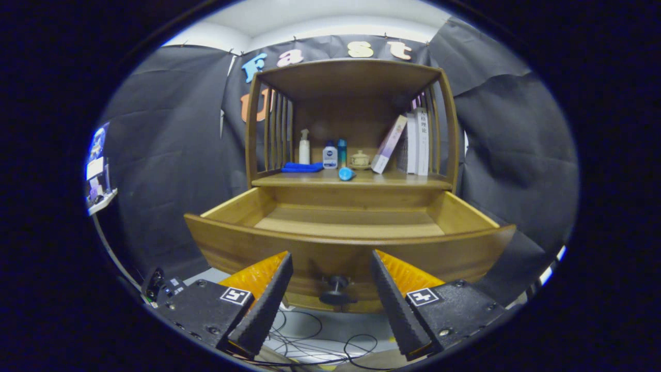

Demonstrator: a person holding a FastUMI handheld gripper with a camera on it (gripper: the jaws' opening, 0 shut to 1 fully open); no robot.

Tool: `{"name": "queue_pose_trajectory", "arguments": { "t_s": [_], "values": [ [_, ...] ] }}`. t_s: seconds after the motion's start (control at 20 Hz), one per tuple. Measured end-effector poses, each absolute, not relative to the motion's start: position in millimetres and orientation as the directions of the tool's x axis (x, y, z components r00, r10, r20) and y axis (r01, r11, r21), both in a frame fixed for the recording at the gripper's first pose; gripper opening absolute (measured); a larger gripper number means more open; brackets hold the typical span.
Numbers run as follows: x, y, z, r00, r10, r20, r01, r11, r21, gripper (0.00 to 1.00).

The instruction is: Pull open the drawer, take out the items inside it, and place them on the countertop above the cabinet.

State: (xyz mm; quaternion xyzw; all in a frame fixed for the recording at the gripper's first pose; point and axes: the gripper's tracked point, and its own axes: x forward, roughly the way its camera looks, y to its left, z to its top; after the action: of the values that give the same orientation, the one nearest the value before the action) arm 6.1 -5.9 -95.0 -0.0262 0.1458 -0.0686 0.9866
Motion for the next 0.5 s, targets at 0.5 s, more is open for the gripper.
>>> {"name": "queue_pose_trajectory", "arguments": {
  "t_s": [0.5],
  "values": [
    [31.1, -14.1, -130.0, 0.945, -0.192, -0.265, 0.179, 0.981, -0.074, 0.95]
  ]
}}
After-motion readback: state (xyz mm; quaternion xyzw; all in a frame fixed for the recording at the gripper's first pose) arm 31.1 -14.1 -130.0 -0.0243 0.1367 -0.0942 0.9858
